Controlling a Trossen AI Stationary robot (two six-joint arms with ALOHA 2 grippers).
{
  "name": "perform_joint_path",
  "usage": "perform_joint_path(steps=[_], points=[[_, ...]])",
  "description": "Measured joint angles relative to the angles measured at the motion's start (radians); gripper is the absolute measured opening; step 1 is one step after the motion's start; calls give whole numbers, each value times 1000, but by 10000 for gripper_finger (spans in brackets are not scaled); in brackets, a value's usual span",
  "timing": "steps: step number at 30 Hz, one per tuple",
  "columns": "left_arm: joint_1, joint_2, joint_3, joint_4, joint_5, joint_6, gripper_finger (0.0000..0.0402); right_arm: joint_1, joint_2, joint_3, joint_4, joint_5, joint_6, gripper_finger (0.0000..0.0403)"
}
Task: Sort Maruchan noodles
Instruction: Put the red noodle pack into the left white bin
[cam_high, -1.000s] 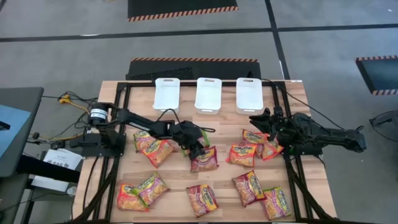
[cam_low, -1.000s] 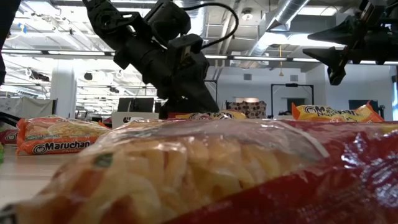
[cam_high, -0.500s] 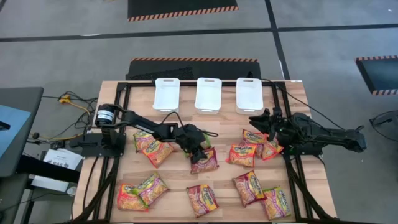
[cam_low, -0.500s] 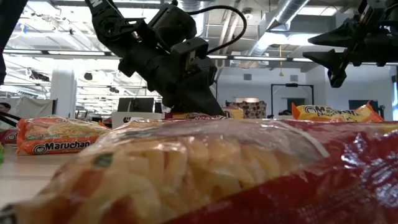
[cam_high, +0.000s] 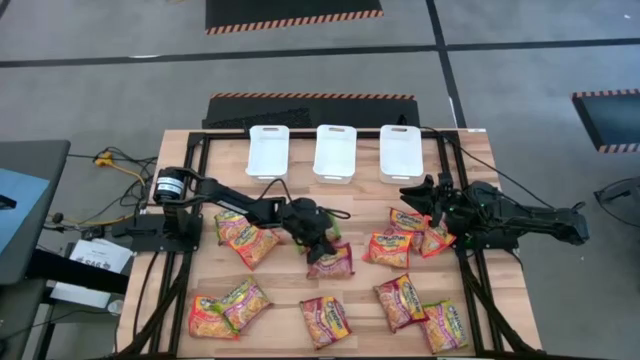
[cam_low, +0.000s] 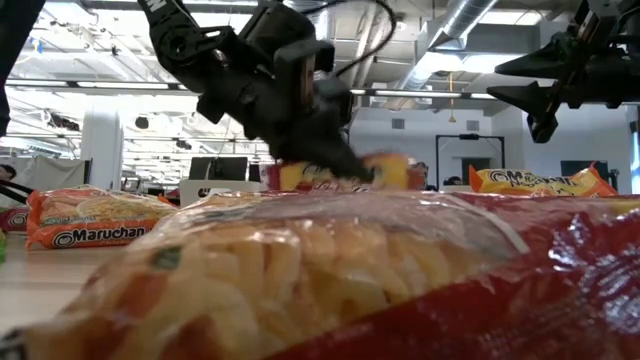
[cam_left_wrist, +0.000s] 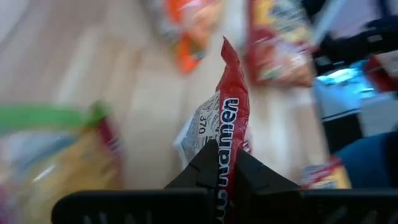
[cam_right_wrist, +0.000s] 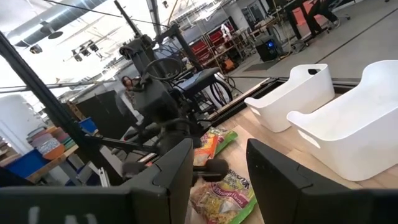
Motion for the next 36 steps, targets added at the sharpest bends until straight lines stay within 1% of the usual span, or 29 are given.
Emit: perform_joint_path(steps=[5,8,15,21,26,29,36], points=[[-4,-2,0,104,37,-32,0,0,0,0,0,0,0,175],[-4,-21,7,104,40,-32,0,0,0,0,-1,0,0,175],[21,-88,44,89,37,27,0,0,0,0,-5,0,0,175],[57,-162,83,-64,-14,143,0,0,0,0,-5,0,-1,175],[119,-239,113,-170,-62,236,0,0,0,0,-5,1,-1,175],[163,-295,135,-263,-94,303,0,0,0,0,-5,1,-1,175],[278,-428,166,-479,-222,449,0,0,0,0,-5,1,-1,175]])
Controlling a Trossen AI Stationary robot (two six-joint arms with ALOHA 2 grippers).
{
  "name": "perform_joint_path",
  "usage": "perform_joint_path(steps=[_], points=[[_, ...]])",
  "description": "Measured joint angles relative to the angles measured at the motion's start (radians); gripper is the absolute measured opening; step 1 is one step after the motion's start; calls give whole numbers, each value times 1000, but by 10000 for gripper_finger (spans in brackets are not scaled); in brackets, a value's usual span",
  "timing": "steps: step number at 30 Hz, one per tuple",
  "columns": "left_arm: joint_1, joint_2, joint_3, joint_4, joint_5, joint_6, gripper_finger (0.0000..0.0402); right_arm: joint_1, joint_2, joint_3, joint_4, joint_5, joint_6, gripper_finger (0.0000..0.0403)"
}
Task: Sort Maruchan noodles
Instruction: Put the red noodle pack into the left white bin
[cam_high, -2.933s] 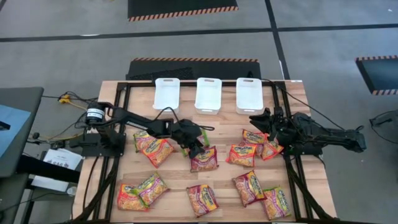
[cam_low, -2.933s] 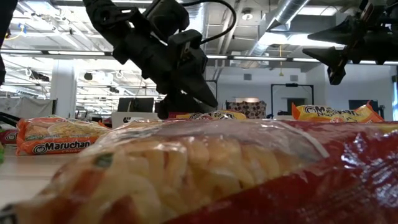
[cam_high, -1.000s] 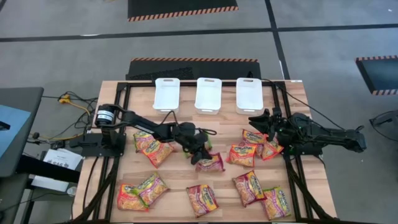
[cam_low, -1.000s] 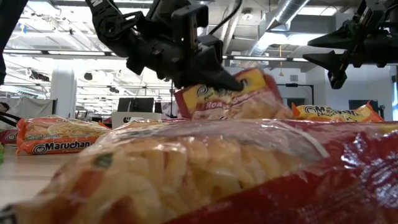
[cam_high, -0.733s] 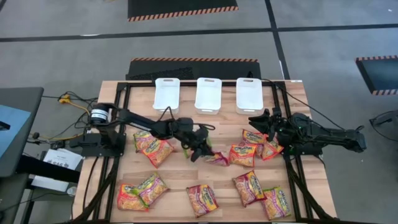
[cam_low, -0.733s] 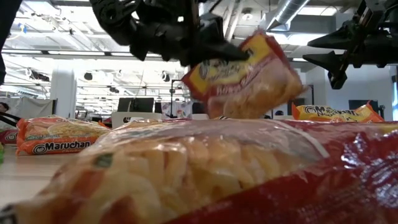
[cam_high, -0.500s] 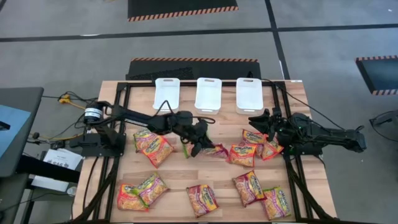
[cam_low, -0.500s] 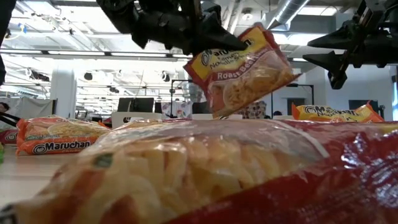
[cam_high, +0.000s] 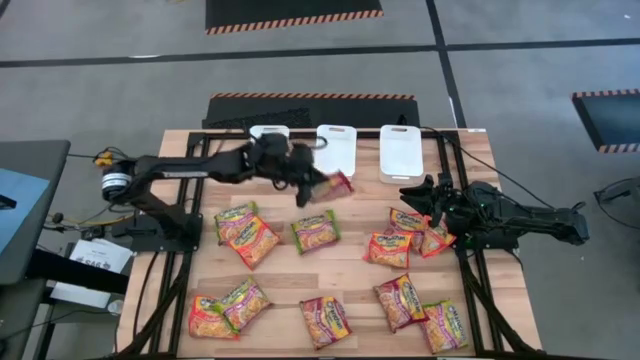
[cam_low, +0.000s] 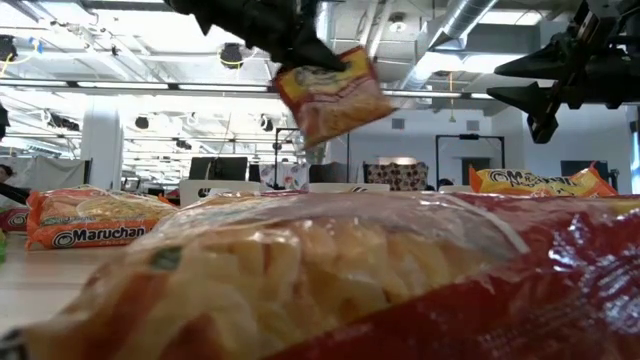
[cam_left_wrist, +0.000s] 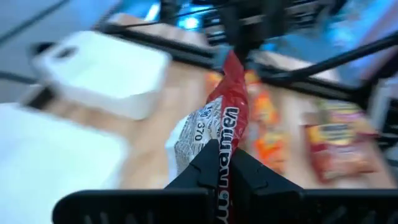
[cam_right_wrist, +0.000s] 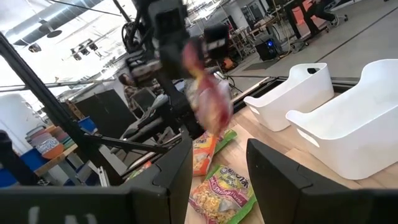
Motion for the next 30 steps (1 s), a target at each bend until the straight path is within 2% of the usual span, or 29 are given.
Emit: perform_joint_path(steps=[12,19,30], points=[[243,-174,7,-285,-178,239,0,0,0,0,0,0,2,175],[414,-176,7,-358,-171,368,0,0,0,0,0,7,17,175],[581,-176,6,-403,-91,524,0,0,0,0,0,129,20,175]])
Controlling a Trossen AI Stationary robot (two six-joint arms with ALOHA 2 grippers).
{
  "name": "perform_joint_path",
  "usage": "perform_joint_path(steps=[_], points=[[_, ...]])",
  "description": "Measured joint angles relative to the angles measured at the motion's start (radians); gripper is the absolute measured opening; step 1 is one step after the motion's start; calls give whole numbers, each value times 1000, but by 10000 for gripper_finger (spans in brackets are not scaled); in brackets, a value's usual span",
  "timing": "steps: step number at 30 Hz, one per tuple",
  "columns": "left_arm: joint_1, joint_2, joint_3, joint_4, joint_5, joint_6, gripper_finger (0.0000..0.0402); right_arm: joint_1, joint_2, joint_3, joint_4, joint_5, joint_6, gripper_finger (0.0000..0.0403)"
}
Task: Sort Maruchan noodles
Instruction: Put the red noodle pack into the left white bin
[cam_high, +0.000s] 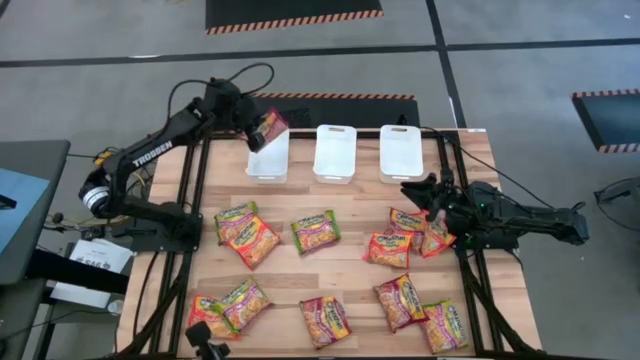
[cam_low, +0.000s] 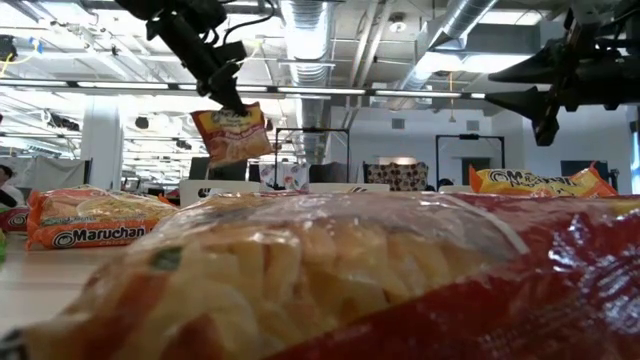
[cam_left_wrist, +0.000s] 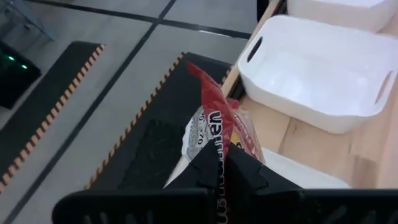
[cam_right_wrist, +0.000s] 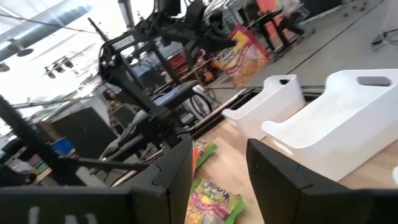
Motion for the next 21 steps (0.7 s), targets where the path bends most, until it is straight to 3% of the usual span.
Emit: perform_joint_path(steps=[11,21], points=[[88,75,0,4,107,115,0,0,0,0,0,75,50,175],[87,168,0,0,82,202,0,0,0,0,0,105,79,175]])
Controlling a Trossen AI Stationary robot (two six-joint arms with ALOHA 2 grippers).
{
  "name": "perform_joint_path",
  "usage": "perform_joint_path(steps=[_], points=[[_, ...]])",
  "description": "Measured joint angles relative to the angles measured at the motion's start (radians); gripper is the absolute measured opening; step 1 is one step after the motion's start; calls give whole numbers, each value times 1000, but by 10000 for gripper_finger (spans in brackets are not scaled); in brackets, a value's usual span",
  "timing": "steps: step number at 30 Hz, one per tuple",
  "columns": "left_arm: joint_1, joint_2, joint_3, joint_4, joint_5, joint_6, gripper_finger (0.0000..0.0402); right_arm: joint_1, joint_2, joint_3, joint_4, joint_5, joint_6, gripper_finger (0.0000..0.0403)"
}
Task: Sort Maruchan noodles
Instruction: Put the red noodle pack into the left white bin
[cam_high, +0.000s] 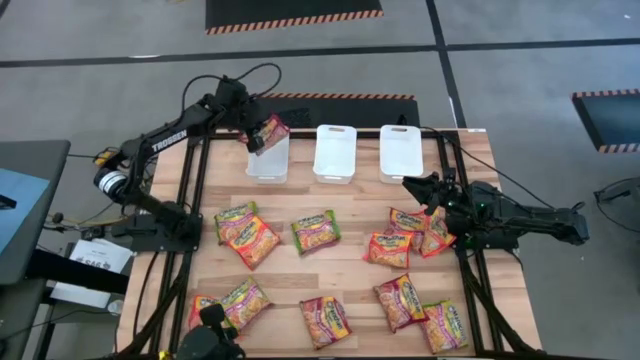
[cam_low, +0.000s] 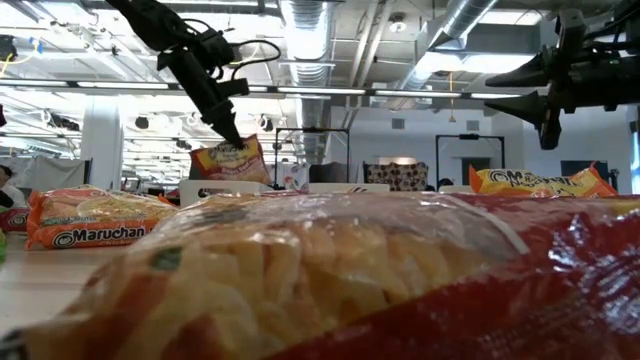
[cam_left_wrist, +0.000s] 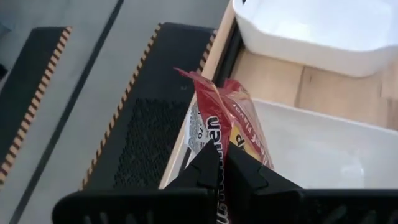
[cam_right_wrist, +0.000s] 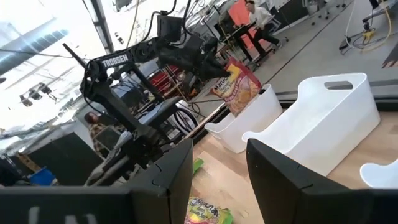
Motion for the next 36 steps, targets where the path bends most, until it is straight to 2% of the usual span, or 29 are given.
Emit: perform_joint_path(steps=[7,12,22,30,36], points=[[0,7,0,-11,-74,97,0,0,0,0,0,0,16,175],[-4,12,0,-24,-78,188,0,0,0,0,0,0,16,175],[-6,21,0,-40,-84,263,0,0,0,0,0,2,16,175],[-30,101,0,-43,-92,263,0,0,0,0,0,4,16,175],[-41,112,0,-21,-114,255,0,0,0,0,0,40,16,175]])
